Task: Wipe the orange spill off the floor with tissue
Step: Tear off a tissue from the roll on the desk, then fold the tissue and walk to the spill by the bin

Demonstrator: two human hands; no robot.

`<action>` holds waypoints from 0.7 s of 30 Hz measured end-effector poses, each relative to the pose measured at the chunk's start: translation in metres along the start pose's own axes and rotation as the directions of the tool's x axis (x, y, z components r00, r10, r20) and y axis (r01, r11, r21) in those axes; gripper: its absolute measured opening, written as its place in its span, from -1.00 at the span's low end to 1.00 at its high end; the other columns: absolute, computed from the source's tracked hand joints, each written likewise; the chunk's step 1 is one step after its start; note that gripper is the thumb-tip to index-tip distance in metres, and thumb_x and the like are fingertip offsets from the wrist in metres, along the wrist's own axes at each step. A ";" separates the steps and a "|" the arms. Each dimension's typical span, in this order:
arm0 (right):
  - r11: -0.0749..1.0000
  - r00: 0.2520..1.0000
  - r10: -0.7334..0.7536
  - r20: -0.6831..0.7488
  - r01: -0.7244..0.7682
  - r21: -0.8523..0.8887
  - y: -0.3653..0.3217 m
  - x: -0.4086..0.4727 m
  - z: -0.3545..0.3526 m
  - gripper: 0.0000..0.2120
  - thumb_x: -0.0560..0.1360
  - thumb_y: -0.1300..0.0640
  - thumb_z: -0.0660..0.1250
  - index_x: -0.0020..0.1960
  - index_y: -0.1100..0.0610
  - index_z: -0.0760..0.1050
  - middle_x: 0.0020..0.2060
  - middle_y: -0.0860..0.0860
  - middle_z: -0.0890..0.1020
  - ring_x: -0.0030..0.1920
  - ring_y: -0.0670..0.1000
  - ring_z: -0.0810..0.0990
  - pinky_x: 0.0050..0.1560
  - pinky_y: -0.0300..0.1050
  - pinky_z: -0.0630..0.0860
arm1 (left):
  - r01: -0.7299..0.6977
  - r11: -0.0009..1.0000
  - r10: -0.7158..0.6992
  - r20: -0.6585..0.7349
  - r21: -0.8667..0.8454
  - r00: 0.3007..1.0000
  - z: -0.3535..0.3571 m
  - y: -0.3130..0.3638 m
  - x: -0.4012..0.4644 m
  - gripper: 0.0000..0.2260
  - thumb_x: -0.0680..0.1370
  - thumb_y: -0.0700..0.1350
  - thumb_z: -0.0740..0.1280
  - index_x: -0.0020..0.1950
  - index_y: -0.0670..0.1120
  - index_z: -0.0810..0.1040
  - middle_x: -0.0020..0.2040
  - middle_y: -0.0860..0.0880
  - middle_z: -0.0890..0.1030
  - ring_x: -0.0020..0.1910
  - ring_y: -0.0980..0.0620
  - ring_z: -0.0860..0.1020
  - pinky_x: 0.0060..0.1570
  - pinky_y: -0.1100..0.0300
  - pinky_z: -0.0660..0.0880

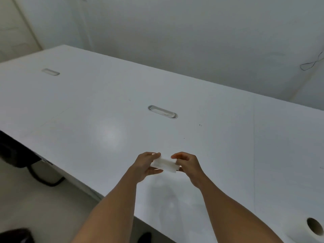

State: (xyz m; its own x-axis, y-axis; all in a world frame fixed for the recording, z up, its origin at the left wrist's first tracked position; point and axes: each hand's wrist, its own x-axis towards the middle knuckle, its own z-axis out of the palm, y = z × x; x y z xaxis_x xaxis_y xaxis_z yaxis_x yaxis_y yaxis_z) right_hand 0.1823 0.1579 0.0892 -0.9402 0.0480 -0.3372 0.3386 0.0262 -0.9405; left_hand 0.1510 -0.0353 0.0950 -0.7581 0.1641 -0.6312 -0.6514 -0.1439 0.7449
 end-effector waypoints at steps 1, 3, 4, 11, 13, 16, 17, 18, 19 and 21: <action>1.000 1.000 0.006 0.030 -0.007 0.016 0.002 -0.006 0.000 -0.73 0.45 0.40 0.28 -0.04 0.15 0.68 -0.06 0.09 0.68 -0.02 0.09 0.63 -0.03 0.05 0.65 | -0.005 1.000 0.004 -0.020 -0.015 1.000 0.000 -0.007 -0.008 -0.63 0.54 -0.17 0.47 0.29 -0.25 0.50 0.27 -0.27 0.53 0.07 -0.27 0.65 -0.11 -0.08 0.67; 0.998 0.996 0.031 0.080 -0.035 0.051 0.009 -0.016 0.002 -0.72 0.46 0.39 0.28 0.03 0.13 0.67 -0.01 0.13 0.66 0.00 0.12 0.64 -0.10 0.01 0.66 | -0.004 0.999 0.001 -0.064 -0.046 0.998 -0.003 -0.022 -0.024 -0.61 0.54 -0.21 0.46 0.33 -0.22 0.48 0.28 -0.25 0.53 0.09 -0.26 0.63 -0.07 -0.11 0.67; 0.996 0.994 0.048 0.102 -0.056 0.067 0.013 -0.021 0.005 -0.72 0.47 0.38 0.27 0.04 0.13 0.66 -0.01 0.13 0.65 -0.01 0.14 0.63 -0.14 -0.01 0.66 | -0.008 0.998 0.003 -0.087 -0.062 0.996 -0.005 -0.030 -0.033 -0.66 0.54 -0.23 0.45 0.29 -0.19 0.50 0.28 -0.24 0.53 0.11 -0.26 0.62 -0.05 -0.12 0.67; 0.988 0.947 0.146 0.286 -0.154 0.005 0.036 -0.051 0.050 -0.82 0.56 0.21 0.30 0.11 0.15 0.63 0.06 0.17 0.62 0.09 0.25 0.61 -0.09 0.07 0.67 | -0.051 0.983 0.000 -0.275 -0.176 0.962 -0.043 -0.085 -0.095 -0.57 0.52 0.04 0.48 0.26 -0.18 0.54 0.24 -0.18 0.58 0.13 -0.26 0.64 -0.14 -0.02 0.67; 0.990 0.927 0.137 0.349 -0.132 -0.037 0.039 -0.062 0.069 -0.84 0.58 0.21 0.31 0.11 0.17 0.61 0.05 0.14 0.62 0.08 0.21 0.60 -0.12 0.06 0.67 | -0.081 0.975 0.011 -0.319 -0.206 0.948 -0.059 -0.098 -0.112 -0.50 0.49 0.14 0.48 0.24 -0.19 0.55 0.22 -0.20 0.61 0.13 -0.24 0.64 -0.16 0.00 0.66; 0.990 0.901 0.131 0.414 -0.101 -0.094 0.041 -0.076 0.099 -0.90 0.58 0.21 0.33 0.05 0.13 0.61 0.03 0.11 0.67 0.03 0.15 0.65 -0.13 0.01 0.67 | -0.137 0.964 0.043 -0.377 -0.226 0.925 -0.080 -0.112 -0.138 -0.48 0.48 0.20 0.45 0.20 -0.20 0.58 0.12 -0.20 0.69 0.04 -0.18 0.69 -0.21 0.01 0.66; 0.990 0.897 0.126 0.423 -0.083 -0.117 0.042 -0.079 0.110 -0.90 0.58 0.21 0.32 0.02 0.12 0.61 0.02 0.11 0.68 0.02 0.14 0.66 -0.13 0.00 0.67 | -0.158 0.961 0.054 -0.407 -0.227 0.912 -0.087 -0.116 -0.147 -0.52 0.49 0.18 0.45 0.18 -0.20 0.59 0.10 -0.19 0.71 -0.01 -0.15 0.71 -0.21 0.00 0.67; 0.988 0.893 0.121 0.434 -0.064 -0.143 0.043 -0.083 0.122 -0.89 0.59 0.22 0.31 -0.01 0.11 0.61 0.01 0.11 0.68 0.01 0.13 0.67 -0.12 0.01 0.67 | -0.183 0.955 0.063 -0.444 -0.232 0.894 -0.096 -0.120 -0.155 -0.56 0.51 0.14 0.46 0.17 -0.19 0.59 0.10 -0.19 0.71 -0.04 -0.14 0.71 -0.18 -0.03 0.68; 0.984 0.887 0.122 0.445 -0.051 -0.169 0.045 -0.086 0.134 -0.88 0.58 0.23 0.30 -0.03 0.12 0.62 0.00 0.12 0.69 0.00 0.13 0.67 -0.10 0.04 0.68 | -0.209 0.948 0.069 -0.487 -0.239 0.871 -0.105 -0.125 -0.164 -0.60 0.52 0.08 0.47 0.18 -0.19 0.59 0.11 -0.20 0.70 -0.04 -0.15 0.71 -0.11 -0.10 0.68; 0.975 0.872 0.141 0.468 -0.041 -0.217 0.049 -0.094 0.164 -0.88 0.58 0.23 0.31 -0.03 0.14 0.63 -0.01 0.13 0.69 -0.01 0.14 0.68 -0.06 0.11 0.68 | -0.238 0.941 0.065 -0.561 -0.241 0.825 -0.128 -0.135 -0.181 -0.67 0.53 -0.05 0.48 0.21 -0.18 0.56 0.17 -0.23 0.66 -0.02 -0.18 0.68 0.00 -0.23 0.65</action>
State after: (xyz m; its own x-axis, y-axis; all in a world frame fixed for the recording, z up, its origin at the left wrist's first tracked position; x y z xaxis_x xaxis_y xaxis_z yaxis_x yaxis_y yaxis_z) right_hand 0.2816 -0.0092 0.0681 -0.7894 -0.4216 -0.4462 0.3770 0.2407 -0.8944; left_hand 0.3722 -0.1707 0.0816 -0.6855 -0.4216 -0.5936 -0.4403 -0.4094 0.7991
